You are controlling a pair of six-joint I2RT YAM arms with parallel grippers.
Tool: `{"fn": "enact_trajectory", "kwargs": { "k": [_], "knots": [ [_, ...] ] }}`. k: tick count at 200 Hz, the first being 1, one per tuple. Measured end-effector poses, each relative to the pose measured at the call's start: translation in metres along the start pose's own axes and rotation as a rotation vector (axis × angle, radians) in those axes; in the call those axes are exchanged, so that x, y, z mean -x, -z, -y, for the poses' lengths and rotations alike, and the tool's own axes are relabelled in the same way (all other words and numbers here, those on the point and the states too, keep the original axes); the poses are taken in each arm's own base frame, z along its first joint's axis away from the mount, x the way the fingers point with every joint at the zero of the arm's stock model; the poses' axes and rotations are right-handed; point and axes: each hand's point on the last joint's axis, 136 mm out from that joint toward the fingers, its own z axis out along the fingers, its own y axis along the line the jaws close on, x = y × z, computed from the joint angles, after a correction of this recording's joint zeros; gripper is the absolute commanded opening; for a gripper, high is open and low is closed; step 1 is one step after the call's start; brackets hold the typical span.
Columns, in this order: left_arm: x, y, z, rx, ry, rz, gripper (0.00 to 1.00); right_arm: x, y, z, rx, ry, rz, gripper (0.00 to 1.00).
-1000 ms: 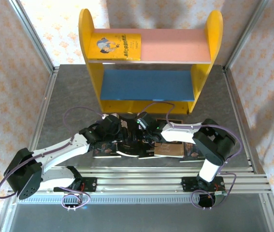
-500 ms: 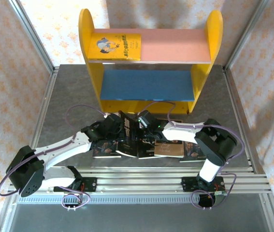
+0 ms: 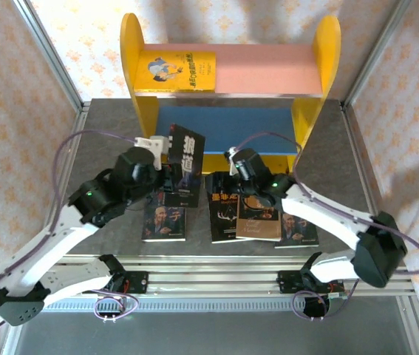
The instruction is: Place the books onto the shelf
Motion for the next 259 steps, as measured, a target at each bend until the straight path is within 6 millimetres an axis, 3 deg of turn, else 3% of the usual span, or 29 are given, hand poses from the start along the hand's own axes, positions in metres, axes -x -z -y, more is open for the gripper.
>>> {"fn": "enact_trajectory", "kwargs": {
  "k": [44, 82, 117, 134, 155, 175, 205, 231, 259],
  "knots": [
    [0.061, 0.070, 0.042, -0.201, -0.022, 0.216, 0.00, 0.036, 0.070, -0.031, 0.078, 0.023, 0.174, 0.83],
    [0.123, 0.111, 0.077, -0.316, -0.038, 0.421, 0.00, 0.071, 0.134, -0.061, 0.141, 0.063, 0.341, 0.89],
    [0.202, 0.129, 0.112, -0.334, -0.043, 0.623, 0.00, 0.120, 0.195, -0.096, 0.193, 0.115, 0.514, 0.96],
    [0.232, 0.121, 0.123, -0.311, -0.038, 0.706, 0.00, 0.145, 0.222, -0.110, 0.208, 0.138, 0.592, 0.98],
    [0.250, 0.102, 0.126, -0.272, -0.023, 0.775, 0.00, 0.178, 0.250, -0.127, 0.236, 0.161, 0.675, 1.00],
    [0.262, 0.082, 0.128, -0.239, -0.003, 0.815, 0.00, 0.205, 0.263, -0.140, 0.268, 0.175, 0.721, 0.99],
    [0.287, 0.065, 0.140, -0.228, 0.014, 0.877, 0.00, 0.245, 0.266, -0.157, 0.338, 0.166, 0.748, 0.99],
    [0.307, 0.068, 0.150, -0.251, 0.035, 0.947, 0.00, 0.273, 0.257, -0.163, 0.391, 0.124, 0.749, 0.99],
    [0.324, 0.081, 0.156, -0.271, 0.061, 1.033, 0.00, 0.292, 0.244, -0.156, 0.440, 0.042, 0.739, 0.99]
  ]
}}
